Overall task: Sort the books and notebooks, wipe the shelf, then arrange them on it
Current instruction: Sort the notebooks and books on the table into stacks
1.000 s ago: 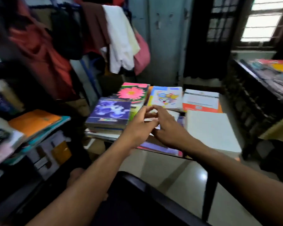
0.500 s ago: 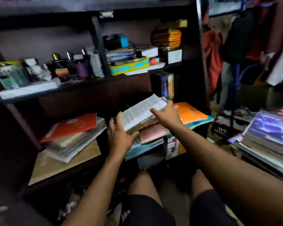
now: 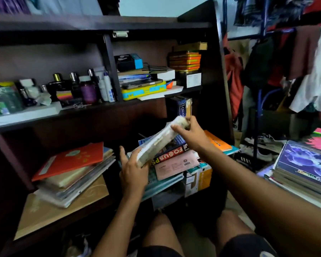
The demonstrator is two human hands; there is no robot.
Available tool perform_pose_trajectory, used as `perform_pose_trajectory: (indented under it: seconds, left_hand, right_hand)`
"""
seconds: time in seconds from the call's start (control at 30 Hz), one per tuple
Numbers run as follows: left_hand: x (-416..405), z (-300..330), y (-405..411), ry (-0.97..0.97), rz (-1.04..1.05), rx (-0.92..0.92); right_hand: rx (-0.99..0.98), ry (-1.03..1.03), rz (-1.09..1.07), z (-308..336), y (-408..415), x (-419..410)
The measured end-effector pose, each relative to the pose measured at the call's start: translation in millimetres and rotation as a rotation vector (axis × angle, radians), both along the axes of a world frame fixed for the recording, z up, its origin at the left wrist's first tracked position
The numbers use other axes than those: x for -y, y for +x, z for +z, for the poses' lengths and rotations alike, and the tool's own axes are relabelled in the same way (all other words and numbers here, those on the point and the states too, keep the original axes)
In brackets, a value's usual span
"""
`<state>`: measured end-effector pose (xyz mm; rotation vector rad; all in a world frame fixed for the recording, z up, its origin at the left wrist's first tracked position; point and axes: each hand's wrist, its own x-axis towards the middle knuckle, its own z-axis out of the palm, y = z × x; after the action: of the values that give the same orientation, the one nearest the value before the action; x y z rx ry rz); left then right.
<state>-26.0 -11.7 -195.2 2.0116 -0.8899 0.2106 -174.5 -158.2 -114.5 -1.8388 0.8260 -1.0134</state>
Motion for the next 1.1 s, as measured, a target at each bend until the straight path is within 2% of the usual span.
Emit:
perform_pose_trajectory:
  seconds: [0.07,0.1,0.17,0.23,0.3,0.37,0.43,0.57,0.8,0.87,1.0,1.1]
  left_hand:
    - [-9,17,-13,-0.170,-0.089,-0.095]
    - [-14,28,-24,-0.287,-0.145,-0.200]
    - [-19,53,-59,-0.469,-0.298,-0.525]
    - [-17,76,-111,-0.573,-0.536,-0.914]
    - [-12,89,-169,-0.530,-0.694,-1.182]
    - [-2,93,-224,-0.410,-0.845,-1.287]
    - [13,89,-268,-0.292,-0.937,-1.312]
    - [59,69,-365,0.015,-1.063,-1.225]
    - [113,39,-516,0.235,-1.246,-1.136]
    - [122,32,-545,0.302,-1.325,-0.963]
    - [151,13,-570,0.314,-1.380,-0.438]
    - [168,-3,-572,0.436,-1.362,-0.072]
  right_hand:
    - [0.164,-0.003,0.070,23,-26,-16]
    - [0.196,0.009,0.054,26,-40,-23]
    - [0.208,0.130,0.008,19,-73,-37]
    - [0.179,0.355,0.086,5,-109,-50]
    - [0.250,0.544,0.216,-1,-155,-58]
    - [0.388,0.614,0.171,4,-214,-60]
    - [0.438,0.596,0.053,10,-268,-60]
    - [0.411,0.496,-0.300,1,-388,-57]
    - [0.497,0.548,-0.655,-32,-533,-55]
    - [0.512,0.552,-0.754,-41,-572,-55]
    - [0.499,0.522,-0.924,-43,-638,-39]
    - [0.513,0.527,-1.019,-44,-671,-14]
